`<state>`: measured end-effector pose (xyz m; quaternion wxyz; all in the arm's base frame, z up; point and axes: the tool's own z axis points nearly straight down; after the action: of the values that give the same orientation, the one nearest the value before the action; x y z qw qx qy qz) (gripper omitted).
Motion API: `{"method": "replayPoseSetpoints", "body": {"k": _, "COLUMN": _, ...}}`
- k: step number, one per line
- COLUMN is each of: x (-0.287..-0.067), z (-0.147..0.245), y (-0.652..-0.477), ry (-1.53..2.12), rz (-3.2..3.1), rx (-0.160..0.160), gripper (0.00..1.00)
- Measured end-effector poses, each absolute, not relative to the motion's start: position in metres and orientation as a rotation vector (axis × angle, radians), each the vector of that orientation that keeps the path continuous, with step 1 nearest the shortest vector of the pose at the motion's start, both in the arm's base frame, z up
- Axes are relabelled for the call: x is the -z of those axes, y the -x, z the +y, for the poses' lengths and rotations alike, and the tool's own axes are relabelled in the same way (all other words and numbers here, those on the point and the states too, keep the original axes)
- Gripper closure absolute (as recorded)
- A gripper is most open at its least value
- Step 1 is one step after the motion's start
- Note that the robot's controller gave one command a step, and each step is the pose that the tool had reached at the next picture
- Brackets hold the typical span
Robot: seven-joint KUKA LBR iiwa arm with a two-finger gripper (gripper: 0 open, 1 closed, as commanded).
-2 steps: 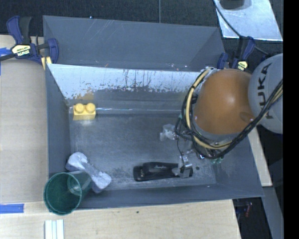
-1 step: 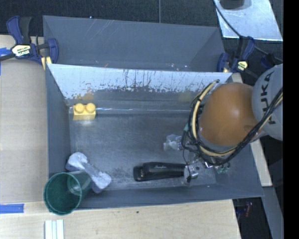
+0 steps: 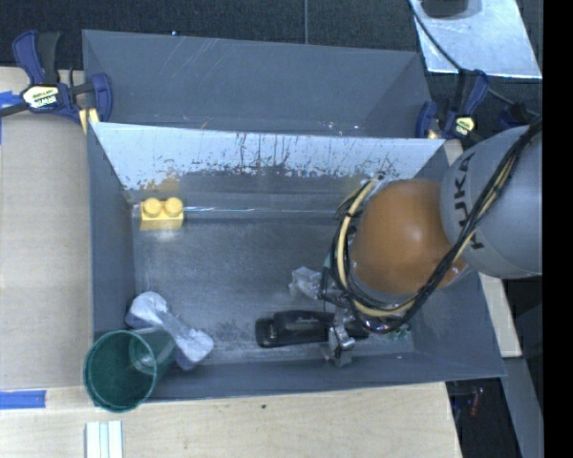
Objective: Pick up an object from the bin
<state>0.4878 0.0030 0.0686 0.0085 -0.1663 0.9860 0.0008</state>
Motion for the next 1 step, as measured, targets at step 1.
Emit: {"method": "replayPoseSetpoints", "body": {"k": 1, "x": -0.0711, "z": -0.0051, "y": -0.4962, "ry": 0.509, "rz": 3.082, "rx": 0.005, "gripper": 1.00}}
